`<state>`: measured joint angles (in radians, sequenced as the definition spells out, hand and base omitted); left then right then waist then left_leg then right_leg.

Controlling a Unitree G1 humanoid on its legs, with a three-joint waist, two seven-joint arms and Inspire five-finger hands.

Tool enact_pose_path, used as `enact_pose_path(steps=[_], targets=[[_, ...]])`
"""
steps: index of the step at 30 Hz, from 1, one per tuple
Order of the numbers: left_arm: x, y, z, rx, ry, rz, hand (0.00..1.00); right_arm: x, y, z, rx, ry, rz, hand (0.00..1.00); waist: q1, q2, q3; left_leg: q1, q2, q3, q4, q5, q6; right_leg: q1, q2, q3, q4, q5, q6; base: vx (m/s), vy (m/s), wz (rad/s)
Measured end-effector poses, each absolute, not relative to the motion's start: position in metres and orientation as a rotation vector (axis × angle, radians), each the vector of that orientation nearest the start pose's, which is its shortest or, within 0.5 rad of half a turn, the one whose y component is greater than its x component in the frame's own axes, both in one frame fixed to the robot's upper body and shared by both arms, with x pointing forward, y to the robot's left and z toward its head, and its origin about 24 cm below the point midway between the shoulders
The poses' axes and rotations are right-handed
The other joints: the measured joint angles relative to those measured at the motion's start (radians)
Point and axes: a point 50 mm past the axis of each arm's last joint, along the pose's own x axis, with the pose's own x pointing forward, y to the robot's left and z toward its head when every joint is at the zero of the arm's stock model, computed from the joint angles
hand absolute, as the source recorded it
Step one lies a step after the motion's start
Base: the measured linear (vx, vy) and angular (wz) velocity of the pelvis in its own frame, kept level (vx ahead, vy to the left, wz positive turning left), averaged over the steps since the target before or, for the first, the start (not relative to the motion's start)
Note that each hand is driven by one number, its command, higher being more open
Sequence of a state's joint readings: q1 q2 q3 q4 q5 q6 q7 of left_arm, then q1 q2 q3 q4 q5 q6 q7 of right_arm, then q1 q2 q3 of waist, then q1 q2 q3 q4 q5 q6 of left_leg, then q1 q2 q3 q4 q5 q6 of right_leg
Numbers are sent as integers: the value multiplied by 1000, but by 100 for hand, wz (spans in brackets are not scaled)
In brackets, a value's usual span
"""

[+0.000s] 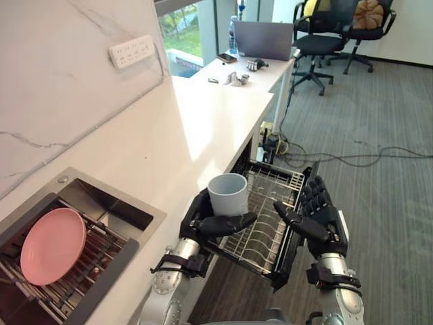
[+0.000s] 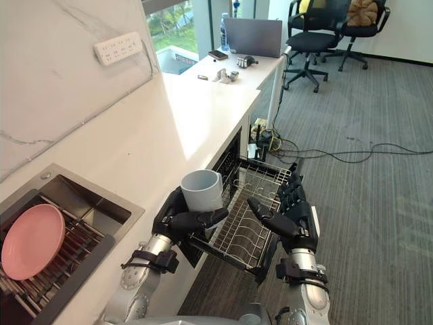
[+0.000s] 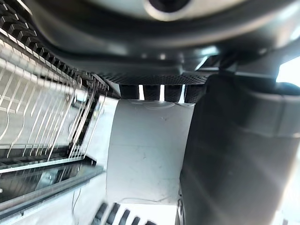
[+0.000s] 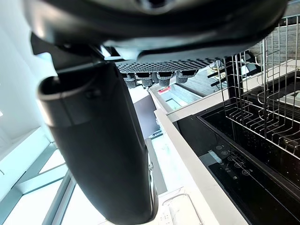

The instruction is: Walk over to the sink, pick up the cup, carry it to the dishwasher, place the cup inside the dishwasher, then close the dishwasher door

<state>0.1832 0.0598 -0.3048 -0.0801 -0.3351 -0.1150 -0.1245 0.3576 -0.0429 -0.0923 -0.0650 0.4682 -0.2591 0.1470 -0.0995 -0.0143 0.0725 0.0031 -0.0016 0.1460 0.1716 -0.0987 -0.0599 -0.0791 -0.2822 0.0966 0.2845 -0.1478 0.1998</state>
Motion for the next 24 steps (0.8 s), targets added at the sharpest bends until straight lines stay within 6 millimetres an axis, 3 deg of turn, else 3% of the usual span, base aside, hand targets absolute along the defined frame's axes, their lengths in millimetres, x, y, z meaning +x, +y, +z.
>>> enact_pose_path(steps=[3, 6, 9, 14, 18, 24], targets=[[216, 104, 34, -316, -12, -298, 0, 173, -203, 2, 436, -22, -165, 100, 4, 8, -5, 24, -5, 24, -39, 8, 24, -19, -9, -81, 10, 54, -24, -8, 117, -29], [221, 135, 35, -303, -25, -132, 0, 178, -196, -3, 466, 1, -111, 100, 18, 24, -4, 35, 12, 91, -55, -1, 41, -51, -7, -202, 9, 119, -80, -68, 107, -66], [222, 156, 36, -280, -40, -28, 0, 182, -187, -4, 589, -1, -17, 100, 44, 24, -3, 29, 21, 148, -56, -8, 42, -31, 7, -251, -105, 189, -88, -68, 87, -54], [222, 154, 40, -191, -57, -24, 0, 188, -176, -6, 765, -10, 125, 100, 62, 21, -1, 18, 25, 131, -41, -11, 39, 27, 12, -311, -203, 218, -76, -10, -6, 6], [222, 156, 59, -81, -171, 12, 0, 198, -170, 4, 874, -62, 298, 100, 82, 17, 1, 15, 53, 137, -27, -11, 26, 44, 43, -315, -245, 229, -69, 1, -66, -6], [221, 154, 67, 68, -244, 42, 0, 206, -173, 14, 869, -63, 419, 100, 85, 13, 0, 16, 84, 138, -15, -21, 6, 78, 81, -324, -305, 247, -75, 7, -56, -4]])
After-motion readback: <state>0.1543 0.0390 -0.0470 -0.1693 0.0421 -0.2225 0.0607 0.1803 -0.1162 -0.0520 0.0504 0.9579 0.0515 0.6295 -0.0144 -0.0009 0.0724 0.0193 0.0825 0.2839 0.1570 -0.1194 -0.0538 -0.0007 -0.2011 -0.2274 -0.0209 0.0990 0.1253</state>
